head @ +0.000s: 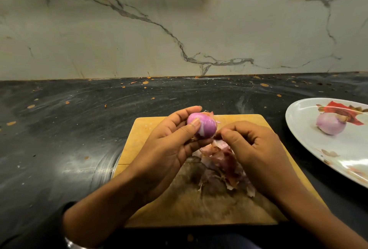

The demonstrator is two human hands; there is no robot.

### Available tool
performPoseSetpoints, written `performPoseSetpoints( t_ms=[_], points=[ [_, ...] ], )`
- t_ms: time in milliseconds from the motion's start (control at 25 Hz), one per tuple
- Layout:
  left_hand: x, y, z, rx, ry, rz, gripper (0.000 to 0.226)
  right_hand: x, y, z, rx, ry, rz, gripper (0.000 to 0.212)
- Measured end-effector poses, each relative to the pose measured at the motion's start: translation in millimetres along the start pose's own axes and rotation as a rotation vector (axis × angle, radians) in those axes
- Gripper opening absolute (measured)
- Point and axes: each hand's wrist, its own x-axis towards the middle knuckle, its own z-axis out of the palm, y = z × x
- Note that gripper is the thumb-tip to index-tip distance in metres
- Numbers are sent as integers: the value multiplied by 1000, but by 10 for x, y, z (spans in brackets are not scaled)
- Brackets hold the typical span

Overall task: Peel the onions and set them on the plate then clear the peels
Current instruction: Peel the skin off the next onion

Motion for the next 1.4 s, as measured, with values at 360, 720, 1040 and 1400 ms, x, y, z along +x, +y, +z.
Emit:
performPoseSetpoints(
  t_ms=[360, 720, 1040, 1400],
  points=[
    [-56, 1, 21, 179, -81, -6, 45, 45, -2, -65, 265, -7, -3, 17],
    [-47, 5, -8, 211, -84, 1, 44, 48, 7, -102, 265, -8, 34, 10],
    [-60, -5, 7, 254, -108, -33, 45, 23, -1, -93, 102, 53, -6, 14],
    [-51, 17, 16, 103, -113, -42, 40, 22, -7, -79, 223, 96, 23, 8]
  ],
)
